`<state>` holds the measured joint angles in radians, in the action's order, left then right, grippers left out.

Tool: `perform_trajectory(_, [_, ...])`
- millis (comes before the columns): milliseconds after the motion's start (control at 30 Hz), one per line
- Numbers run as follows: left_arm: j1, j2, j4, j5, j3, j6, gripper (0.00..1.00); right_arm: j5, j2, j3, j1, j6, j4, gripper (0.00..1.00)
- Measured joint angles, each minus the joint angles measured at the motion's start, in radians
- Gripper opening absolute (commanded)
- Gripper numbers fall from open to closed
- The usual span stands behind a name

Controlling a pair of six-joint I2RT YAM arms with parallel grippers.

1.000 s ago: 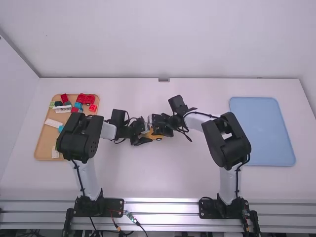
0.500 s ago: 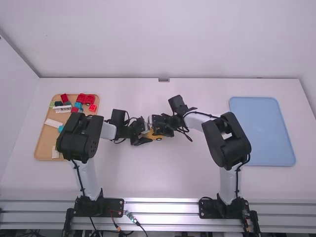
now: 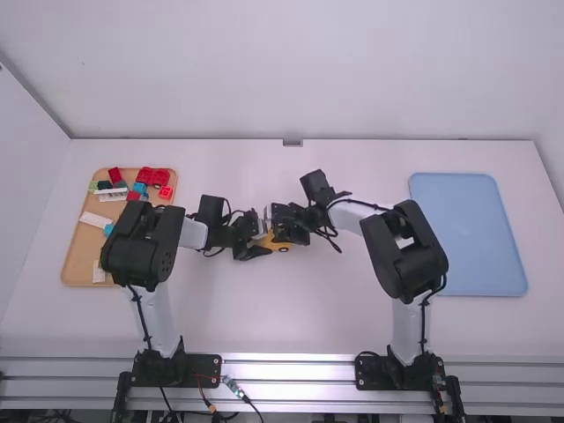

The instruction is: Assemble lego blocks to make yellow taxi

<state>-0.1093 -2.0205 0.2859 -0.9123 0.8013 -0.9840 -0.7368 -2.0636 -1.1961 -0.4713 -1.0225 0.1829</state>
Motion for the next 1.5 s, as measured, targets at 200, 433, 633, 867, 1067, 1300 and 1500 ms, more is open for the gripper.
perform_trajectory(200, [0.0,0.0,0.0,0.001,0.0,-0.003,0.52,0.005,0.0,0.0,-0.002,0.018,-0.005,0.0])
perform_trajectory(433, [0.006,0.0,0.009,0.01,0.002,0.001,0.51,-0.015,0.0,0.052,-0.002,0.035,-0.137,0.0])
perform_trajectory(633, [0.01,0.0,0.009,0.014,0.004,0.0,0.51,-0.039,0.004,0.098,0.007,0.063,-0.233,0.0])
perform_trajectory(867, [-0.003,-0.001,0.0,0.004,0.004,-0.003,0.5,-0.003,0.004,0.02,0.005,0.031,-0.019,0.0])
perform_trajectory(1067, [-0.005,-0.001,-0.006,0.004,0.005,0.0,0.49,0.038,0.004,0.0,-0.013,-0.006,0.011,0.0])
perform_trajectory(1300, [-0.005,-0.001,-0.048,0.019,0.032,-0.001,0.48,0.05,0.004,0.007,-0.014,0.004,-0.027,0.0])
perform_trajectory(1500, [-0.004,-0.001,-0.058,0.027,0.039,-0.006,0.48,0.047,0.004,0.016,-0.014,0.021,-0.06,0.0])
